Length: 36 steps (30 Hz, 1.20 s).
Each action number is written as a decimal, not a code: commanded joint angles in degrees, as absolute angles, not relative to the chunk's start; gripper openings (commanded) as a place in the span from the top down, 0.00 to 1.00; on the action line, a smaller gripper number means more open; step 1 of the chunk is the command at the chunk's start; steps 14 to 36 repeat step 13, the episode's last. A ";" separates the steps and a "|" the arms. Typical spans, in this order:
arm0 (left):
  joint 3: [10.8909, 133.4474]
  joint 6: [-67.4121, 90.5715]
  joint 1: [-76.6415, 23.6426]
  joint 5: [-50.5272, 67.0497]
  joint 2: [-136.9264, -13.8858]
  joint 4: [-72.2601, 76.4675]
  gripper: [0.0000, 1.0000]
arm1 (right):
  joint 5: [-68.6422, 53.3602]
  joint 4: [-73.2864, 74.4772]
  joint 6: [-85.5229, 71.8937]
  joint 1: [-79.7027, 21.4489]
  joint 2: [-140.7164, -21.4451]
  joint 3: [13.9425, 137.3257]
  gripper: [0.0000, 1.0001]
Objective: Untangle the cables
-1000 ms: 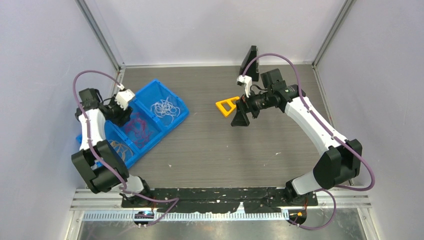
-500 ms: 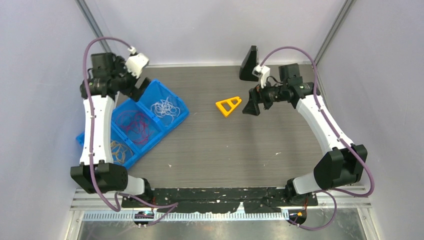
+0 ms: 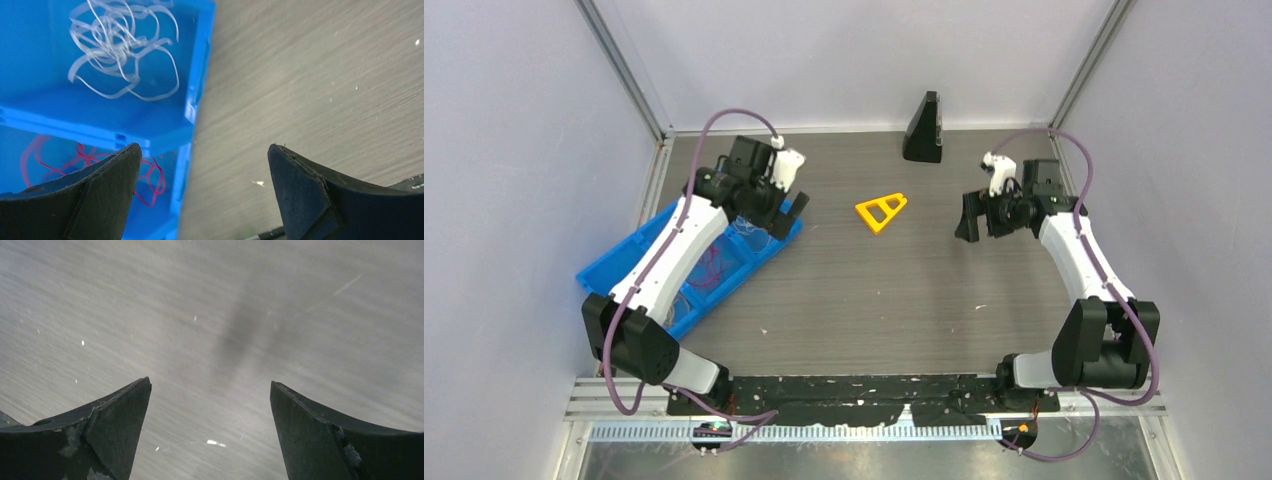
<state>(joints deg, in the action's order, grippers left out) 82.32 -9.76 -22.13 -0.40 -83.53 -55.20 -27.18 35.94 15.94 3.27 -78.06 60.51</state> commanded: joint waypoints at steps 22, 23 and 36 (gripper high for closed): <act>88.25 -4.19 -21.49 1.39 -83.55 -56.50 0.00 | -28.70 34.52 15.95 3.52 -71.49 59.66 0.05; 88.25 -4.19 -21.49 1.39 -83.55 -56.50 0.00 | -28.70 34.52 15.95 3.52 -71.49 59.66 0.05; 88.25 -4.19 -21.49 1.39 -83.55 -56.50 0.00 | -28.70 34.52 15.95 3.52 -71.49 59.66 0.05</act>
